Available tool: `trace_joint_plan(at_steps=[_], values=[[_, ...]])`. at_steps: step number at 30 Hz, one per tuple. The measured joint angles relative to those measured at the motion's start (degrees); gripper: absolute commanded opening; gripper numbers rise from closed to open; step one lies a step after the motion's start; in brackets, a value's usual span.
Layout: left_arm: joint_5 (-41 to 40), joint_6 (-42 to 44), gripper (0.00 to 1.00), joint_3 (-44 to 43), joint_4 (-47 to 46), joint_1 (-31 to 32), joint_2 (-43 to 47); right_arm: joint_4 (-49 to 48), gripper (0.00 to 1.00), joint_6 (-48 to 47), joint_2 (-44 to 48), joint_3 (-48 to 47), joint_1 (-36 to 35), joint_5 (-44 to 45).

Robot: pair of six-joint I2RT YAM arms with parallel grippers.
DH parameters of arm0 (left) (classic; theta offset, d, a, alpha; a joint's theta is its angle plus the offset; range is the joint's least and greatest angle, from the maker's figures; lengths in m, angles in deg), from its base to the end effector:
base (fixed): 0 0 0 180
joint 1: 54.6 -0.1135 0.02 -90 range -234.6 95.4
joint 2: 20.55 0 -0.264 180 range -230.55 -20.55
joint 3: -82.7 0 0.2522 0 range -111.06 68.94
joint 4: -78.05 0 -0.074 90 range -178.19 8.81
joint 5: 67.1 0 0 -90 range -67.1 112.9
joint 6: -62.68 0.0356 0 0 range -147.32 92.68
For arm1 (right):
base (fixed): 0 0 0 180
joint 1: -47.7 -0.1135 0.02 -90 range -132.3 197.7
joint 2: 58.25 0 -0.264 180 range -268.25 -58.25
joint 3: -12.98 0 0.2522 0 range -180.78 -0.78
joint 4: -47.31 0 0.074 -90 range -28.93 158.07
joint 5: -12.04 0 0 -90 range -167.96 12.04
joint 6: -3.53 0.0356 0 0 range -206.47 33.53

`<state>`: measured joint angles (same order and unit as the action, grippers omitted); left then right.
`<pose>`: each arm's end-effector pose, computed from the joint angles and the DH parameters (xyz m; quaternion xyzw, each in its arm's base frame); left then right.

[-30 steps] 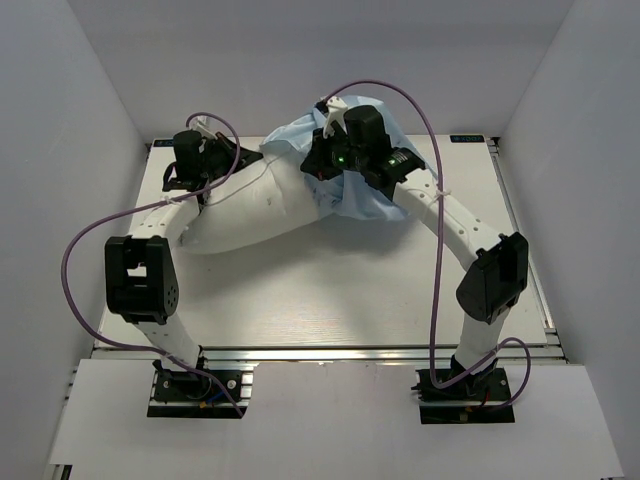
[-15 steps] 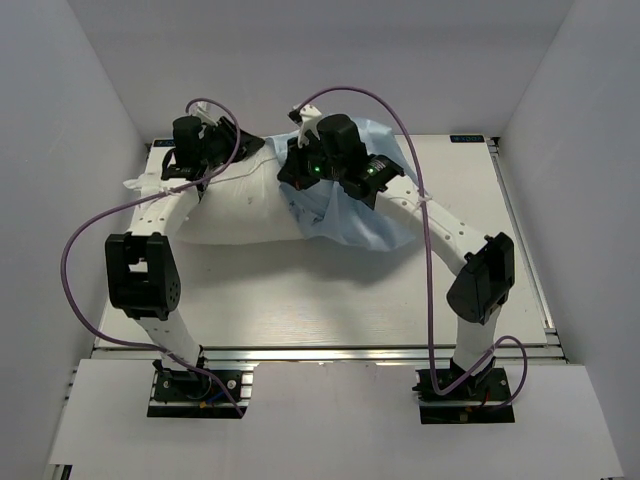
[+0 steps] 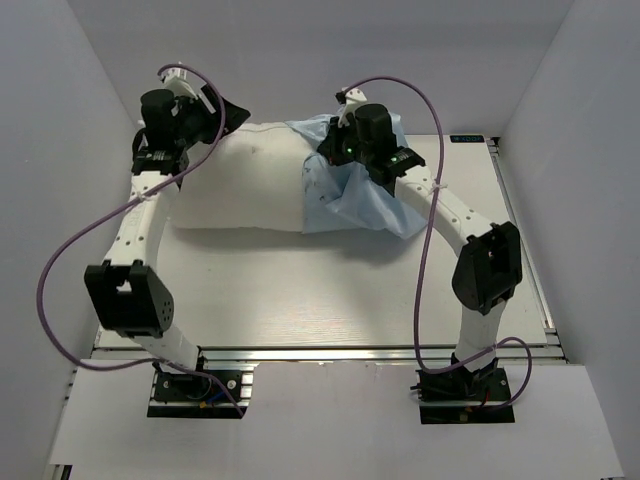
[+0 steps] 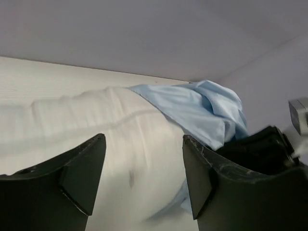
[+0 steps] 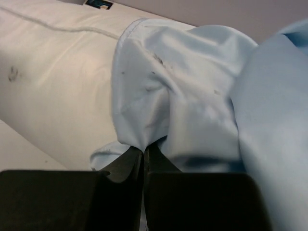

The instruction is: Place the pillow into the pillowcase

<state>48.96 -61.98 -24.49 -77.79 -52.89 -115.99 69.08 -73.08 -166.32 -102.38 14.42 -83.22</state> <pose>0.3948 -0.0274 0.4049 -0.0799 0.7682 -0.3574 0.5251 0.3811 0.2541 0.3691 -0.1641 0.7730 0.2756 0.5473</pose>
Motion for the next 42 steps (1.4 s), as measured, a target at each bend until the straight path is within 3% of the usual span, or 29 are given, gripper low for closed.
trace_joint_plan(at_steps=[9, 15, 23, 32, 37, 42], values=[[-9.7, 20.7, 0.77, 9.5, 10.0, 3.4, 20.8, -1.0, 0.0, -2.3, -4.5, -1.8, 2.2, 1.9], [-21.4, 24.3, 0.82, 18.8, 14.0, 3.7, 25.5, -0.9, 0.0, -3.6, -4.7, -1.7, 2.1, 1.6], [-31.5, 20.2, 0.86, 21.3, 16.8, 3.0, 16.8, -1.1, 0.0, -6.0, -5.4, -2.0, 2.1, 1.7], [-31.7, 19.0, 0.89, 9.5, 12.2, -1.7, 1.1, -1.4, 0.0, -6.4, -5.9, -2.2, 2.1, 1.7], [-31.6, 19.6, 0.95, 7.8, 6.1, -2.6, -3.5, -1.3, 0.0, -6.4, -5.9, -2.2, 2.1, 1.4], [-26.7, 18.0, 0.98, 4.5, 1.0, -6.3, -10.1, -1.6, 0.0, -6.7, -5.9, -1.8, 1.7, 1.4]])
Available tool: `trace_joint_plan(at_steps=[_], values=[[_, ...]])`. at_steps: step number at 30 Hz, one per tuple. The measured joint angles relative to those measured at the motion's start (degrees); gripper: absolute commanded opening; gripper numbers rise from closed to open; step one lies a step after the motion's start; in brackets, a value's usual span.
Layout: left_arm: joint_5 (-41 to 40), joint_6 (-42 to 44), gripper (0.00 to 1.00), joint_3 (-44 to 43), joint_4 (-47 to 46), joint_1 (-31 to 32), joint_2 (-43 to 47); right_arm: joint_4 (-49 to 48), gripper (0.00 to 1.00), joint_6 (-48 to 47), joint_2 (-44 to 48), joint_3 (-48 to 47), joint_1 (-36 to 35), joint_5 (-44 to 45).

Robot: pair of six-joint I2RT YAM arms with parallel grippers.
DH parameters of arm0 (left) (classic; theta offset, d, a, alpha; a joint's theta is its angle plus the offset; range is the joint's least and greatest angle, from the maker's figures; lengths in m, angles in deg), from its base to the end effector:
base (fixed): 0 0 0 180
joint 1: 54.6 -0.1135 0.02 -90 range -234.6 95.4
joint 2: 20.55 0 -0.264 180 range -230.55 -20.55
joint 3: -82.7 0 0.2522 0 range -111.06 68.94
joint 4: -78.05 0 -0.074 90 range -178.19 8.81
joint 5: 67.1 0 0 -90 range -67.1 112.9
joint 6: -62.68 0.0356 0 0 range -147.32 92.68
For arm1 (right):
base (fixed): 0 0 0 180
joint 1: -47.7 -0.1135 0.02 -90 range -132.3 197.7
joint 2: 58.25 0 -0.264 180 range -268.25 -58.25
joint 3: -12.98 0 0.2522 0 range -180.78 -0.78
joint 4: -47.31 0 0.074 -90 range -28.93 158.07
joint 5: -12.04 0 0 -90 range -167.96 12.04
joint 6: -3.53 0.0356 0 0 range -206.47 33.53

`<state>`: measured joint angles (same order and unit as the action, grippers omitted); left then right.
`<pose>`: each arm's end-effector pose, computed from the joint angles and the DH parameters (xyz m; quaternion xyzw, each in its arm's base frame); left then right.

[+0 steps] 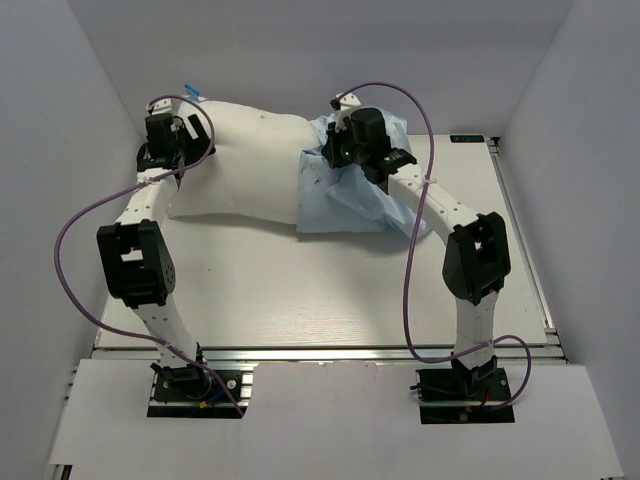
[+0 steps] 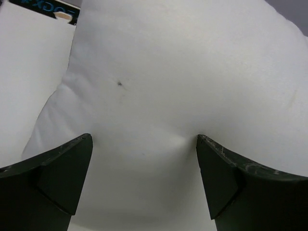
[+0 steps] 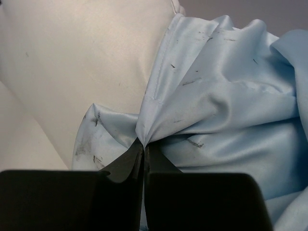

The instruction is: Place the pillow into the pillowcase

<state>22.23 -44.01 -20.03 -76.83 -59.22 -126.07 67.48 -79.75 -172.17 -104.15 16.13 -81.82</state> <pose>0.4379 0.0358 0.3043 -0.1614 0.8414 -0.0492 0.5134 0.4108 0.2552 0.3370 -0.1924 0.7801 0.2206 0.5530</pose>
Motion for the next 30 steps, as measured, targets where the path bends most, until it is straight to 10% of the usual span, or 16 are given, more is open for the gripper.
trace_joint_plan(at_steps=[7, 15, 23, 30], values=[[12.5, -3.4, 0.9, -4.2, -7.1, -2.0, -11.9, 0.3, 0.0, -1.3, 0.0, 0.2, -0.7, 0.1], [22.3, -4.8, 0.0, -7.0, -10.2, -1.5, -17.1, 2.1, 0.0, -1.5, -0.2, 0.0, -0.7, 0.0], [24.7, -0.3, 0.0, 0.3, -12.5, 1.9, -13.7, 2.9, 0.0, -2.2, -0.9, -0.3, 0.1, 0.8], [25.7, 3.9, 0.0, 14.3, -10.6, 17.4, -1.1, 7.4, 0.0, -2.8, -1.5, -3.6, 3.2, 2.3]])
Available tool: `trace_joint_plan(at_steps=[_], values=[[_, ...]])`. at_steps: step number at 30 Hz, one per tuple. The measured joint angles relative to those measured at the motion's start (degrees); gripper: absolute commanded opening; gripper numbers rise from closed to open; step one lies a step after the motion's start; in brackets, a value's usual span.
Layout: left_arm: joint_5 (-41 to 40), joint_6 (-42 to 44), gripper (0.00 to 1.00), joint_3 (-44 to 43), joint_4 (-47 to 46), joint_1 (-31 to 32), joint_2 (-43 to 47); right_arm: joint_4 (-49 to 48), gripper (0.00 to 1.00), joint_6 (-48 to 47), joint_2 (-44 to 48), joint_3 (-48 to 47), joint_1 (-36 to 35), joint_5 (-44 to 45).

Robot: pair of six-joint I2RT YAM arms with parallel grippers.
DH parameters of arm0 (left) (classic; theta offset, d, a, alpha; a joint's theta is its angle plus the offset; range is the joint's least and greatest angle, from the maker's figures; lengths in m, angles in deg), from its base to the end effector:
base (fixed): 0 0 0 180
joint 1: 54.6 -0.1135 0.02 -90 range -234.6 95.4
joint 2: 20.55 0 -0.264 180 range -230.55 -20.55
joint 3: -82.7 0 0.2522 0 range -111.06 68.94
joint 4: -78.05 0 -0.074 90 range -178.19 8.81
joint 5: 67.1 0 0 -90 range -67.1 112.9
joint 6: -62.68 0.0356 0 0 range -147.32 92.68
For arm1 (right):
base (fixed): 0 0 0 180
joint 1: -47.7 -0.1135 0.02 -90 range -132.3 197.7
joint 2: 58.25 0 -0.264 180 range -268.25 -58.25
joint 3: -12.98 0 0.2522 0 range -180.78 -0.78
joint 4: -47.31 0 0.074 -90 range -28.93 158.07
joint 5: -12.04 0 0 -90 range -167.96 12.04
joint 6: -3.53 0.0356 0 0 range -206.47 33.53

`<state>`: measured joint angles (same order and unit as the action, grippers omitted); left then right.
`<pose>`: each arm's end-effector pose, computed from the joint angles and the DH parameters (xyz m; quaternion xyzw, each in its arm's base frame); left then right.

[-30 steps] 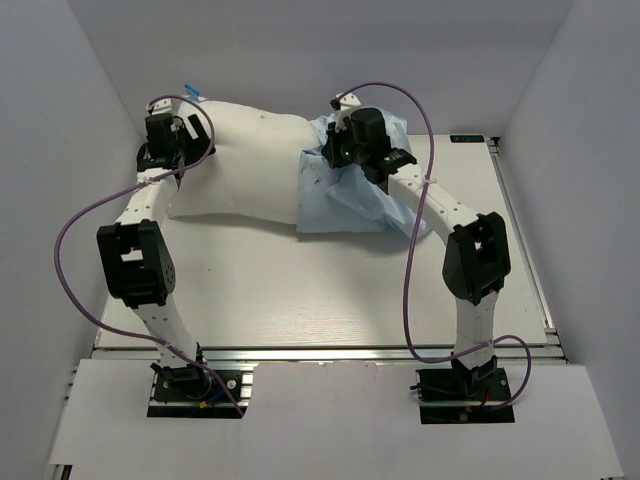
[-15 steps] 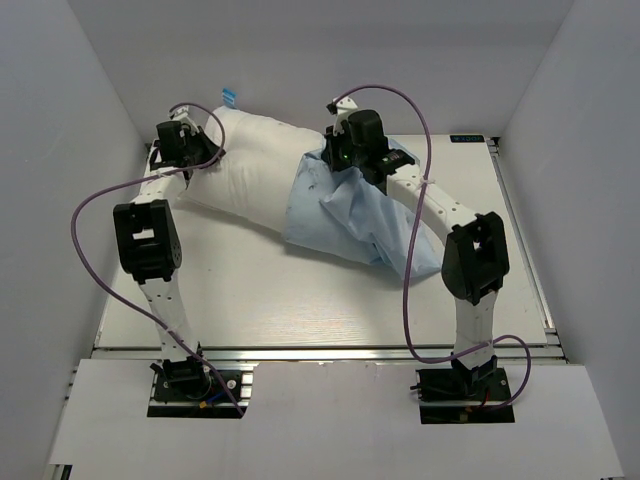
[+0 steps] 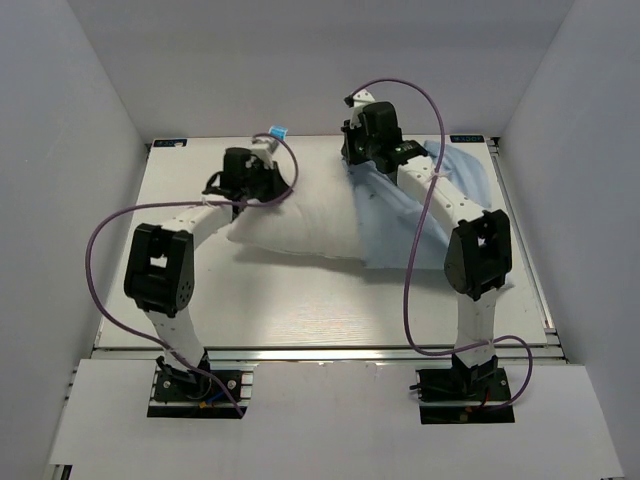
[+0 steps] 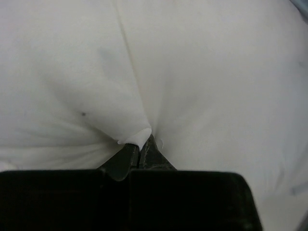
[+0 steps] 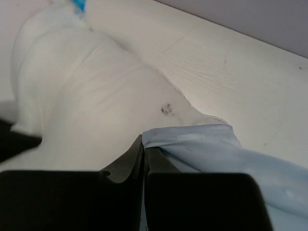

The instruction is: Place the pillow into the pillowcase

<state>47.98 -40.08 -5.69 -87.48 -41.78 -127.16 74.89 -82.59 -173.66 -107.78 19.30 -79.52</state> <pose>0.4105 -0.1089 0.2302 0.1046 0.8565 -0.2894 0.4143 0.4269 0.2319 0.3340 -0.1837 0.8095 0.1658 0.5324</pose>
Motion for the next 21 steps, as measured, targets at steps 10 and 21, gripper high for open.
trace_joint_plan(at_steps=[10, 21], values=[[5.4, -8.2, 0.0, 12.5, -0.5, 9.9, 12.0, 4.5, 0.0, 0.0, -0.3, -2.2, 0.0, -2.2], [2.7, -16.6, 0.0, 19.3, -5.8, 9.6, 15.5, 8.7, 0.28, -3.4, 0.5, -0.5, -4.7, -6.1]])
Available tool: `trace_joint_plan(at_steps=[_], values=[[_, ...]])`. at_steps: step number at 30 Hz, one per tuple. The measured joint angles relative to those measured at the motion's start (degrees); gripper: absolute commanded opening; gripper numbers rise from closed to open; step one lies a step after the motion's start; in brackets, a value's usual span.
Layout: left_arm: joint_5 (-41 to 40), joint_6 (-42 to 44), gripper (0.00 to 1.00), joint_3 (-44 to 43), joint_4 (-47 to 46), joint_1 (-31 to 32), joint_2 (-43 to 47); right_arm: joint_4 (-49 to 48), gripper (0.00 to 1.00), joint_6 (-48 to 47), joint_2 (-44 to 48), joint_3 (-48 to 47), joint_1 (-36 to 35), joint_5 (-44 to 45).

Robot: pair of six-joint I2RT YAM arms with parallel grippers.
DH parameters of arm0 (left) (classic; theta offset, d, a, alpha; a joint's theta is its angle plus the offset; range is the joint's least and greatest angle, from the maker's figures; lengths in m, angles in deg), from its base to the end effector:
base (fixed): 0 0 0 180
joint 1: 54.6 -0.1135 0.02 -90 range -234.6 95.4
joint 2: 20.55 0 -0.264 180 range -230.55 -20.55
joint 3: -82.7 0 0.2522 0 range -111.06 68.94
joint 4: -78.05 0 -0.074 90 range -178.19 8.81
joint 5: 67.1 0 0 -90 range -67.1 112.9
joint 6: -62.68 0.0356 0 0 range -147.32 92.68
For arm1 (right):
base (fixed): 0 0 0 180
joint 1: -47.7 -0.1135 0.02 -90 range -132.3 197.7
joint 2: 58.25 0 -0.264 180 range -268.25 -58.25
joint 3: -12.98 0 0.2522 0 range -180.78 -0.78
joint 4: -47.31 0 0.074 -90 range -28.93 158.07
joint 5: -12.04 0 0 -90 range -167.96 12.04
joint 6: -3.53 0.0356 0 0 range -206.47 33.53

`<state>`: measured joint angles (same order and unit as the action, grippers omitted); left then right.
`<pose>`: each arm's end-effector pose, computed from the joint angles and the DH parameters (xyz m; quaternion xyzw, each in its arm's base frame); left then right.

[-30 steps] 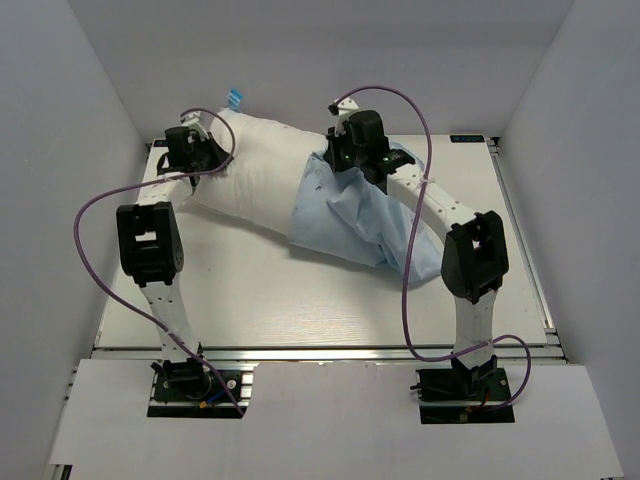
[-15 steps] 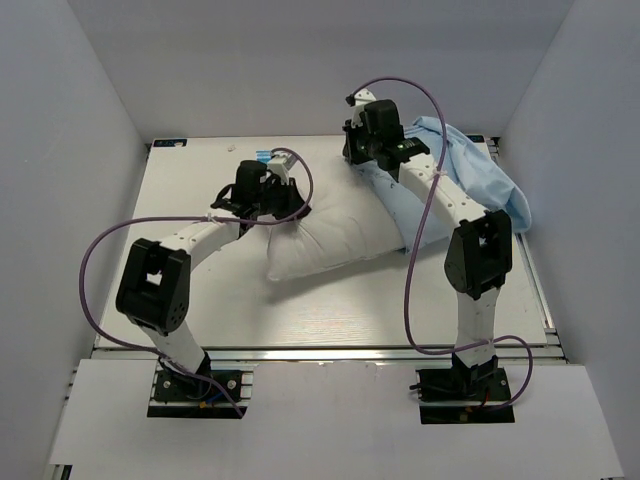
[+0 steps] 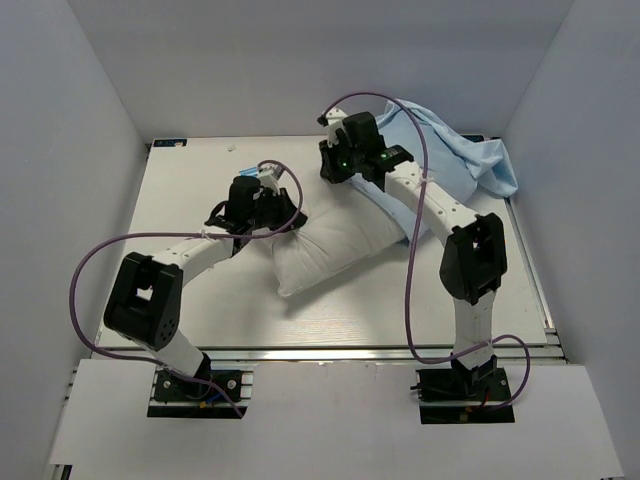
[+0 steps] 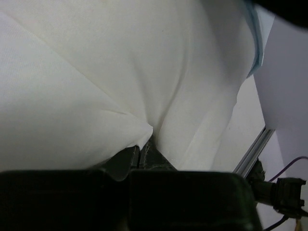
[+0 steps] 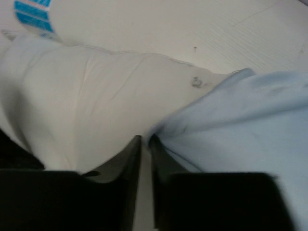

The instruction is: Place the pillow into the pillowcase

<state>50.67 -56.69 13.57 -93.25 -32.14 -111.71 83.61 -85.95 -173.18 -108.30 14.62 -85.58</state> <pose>0.3169 -0.1490 0.2289 0.0676 0.8494 -0.3974 0.3406 0.3968 0.2641 0.3262 -0.2741 0.8199 0.1994 0.4613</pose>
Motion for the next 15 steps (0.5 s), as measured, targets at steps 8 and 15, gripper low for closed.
trace_joint_plan(at_steps=[8, 15], values=[[-4.3, -8.1, 0.17, 6.2, -5.6, -2.4, 4.3, 4.7, 0.78, -13.6, 6.1, 2.5, 3.8, -13.7], [-5.8, -9.4, 0.56, 6.0, -1.6, -3.5, 10.5, 3.3, 0.78, -19.6, 25.3, 12.5, 12.7, -13.1]])
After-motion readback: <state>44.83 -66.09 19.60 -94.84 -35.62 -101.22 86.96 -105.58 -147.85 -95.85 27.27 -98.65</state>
